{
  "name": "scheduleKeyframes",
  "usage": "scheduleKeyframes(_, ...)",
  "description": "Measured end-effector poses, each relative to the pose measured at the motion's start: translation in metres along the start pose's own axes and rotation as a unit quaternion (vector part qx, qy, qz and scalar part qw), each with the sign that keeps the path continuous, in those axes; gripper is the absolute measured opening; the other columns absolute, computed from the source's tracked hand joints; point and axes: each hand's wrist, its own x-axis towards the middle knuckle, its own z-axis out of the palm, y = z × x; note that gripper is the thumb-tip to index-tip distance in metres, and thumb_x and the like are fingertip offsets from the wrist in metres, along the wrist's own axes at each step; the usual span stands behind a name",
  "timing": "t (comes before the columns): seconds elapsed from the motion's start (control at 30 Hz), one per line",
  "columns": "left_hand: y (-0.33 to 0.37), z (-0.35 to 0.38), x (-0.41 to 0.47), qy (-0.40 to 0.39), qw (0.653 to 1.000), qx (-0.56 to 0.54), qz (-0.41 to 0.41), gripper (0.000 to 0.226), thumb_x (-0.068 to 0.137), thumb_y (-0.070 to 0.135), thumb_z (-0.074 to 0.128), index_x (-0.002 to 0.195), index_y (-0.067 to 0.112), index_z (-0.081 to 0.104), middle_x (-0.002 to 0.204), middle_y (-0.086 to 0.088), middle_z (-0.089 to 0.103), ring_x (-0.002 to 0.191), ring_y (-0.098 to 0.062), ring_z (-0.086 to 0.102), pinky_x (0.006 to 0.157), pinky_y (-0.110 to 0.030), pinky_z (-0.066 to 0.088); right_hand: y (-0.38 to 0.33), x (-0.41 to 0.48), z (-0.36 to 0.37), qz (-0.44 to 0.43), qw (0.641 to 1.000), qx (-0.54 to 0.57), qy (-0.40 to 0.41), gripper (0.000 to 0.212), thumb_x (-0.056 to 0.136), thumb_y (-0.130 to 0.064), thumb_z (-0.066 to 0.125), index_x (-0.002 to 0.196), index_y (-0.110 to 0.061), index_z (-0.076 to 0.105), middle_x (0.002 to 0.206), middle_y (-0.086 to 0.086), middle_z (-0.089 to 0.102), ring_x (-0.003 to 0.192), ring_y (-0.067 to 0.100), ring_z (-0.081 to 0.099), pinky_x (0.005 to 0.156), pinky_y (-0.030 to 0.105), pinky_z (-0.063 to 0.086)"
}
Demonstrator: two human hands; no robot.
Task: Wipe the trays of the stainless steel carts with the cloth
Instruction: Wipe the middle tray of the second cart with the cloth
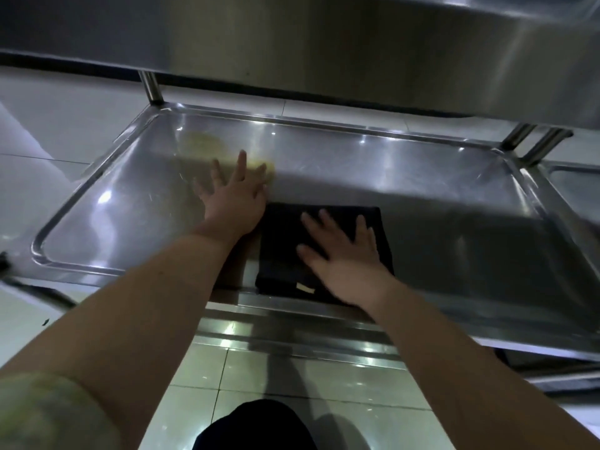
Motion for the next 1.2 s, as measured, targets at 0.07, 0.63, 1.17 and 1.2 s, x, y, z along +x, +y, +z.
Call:
scheduleKeyframes(0.07,0.015,-0.008,-0.01,0.051,0.998,0.0,0.029,0.054,0.101,0.047,0.028,0.153,0.045,0.014,0.164,0.008,-0.009,0.148,-0.038,-0.014,0.112,-0.063,-0.014,0.03,0.007,-0.02,0.04,0.995,0.059,0.062,0.059,0.095,-0.061,0.022,0.151,-0.05,0.007,0.163,-0.016,0.001,0.15,0.03,-0.01,0.119,0.047,-0.011)
scheduleKeyframes(0.63,-0.035,-0.004,-0.029,-0.08,0.993,0.084,0.024,0.058,0.088,0.076,0.011,0.141,0.066,-0.01,0.161,0.02,-0.014,0.149,-0.033,-0.014,0.1,-0.078,-0.012,0.045,0.02,-0.017,0.175,0.981,-0.068,0.036,0.065,0.09,-0.074,0.013,0.15,-0.051,0.003,0.164,-0.012,-0.005,0.148,0.04,-0.011,0.106,0.071,-0.012)
scheduleKeyframes(1.17,-0.116,-0.04,-0.082,-0.117,0.987,0.098,-0.041,0.07,0.063,0.091,-0.003,0.131,0.075,-0.014,0.16,0.021,-0.014,0.149,-0.033,-0.013,0.105,-0.077,-0.009,-0.02,0.053,0.008,0.083,0.989,-0.095,0.073,0.061,0.097,-0.064,0.015,0.153,-0.043,0.007,0.165,-0.004,0.004,0.147,0.046,-0.001,0.114,0.066,-0.005)
scheduleKeyframes(1.2,-0.101,-0.037,-0.08,-0.118,0.988,0.094,-0.026,0.072,0.062,0.092,-0.005,0.131,0.075,-0.015,0.16,0.02,-0.015,0.148,-0.035,-0.014,0.104,-0.078,-0.009,-0.02,0.052,0.008,0.084,0.989,-0.098,0.075,0.061,0.097,-0.064,0.015,0.153,-0.043,0.007,0.165,-0.004,0.004,0.147,0.046,-0.001,0.113,0.066,-0.005)
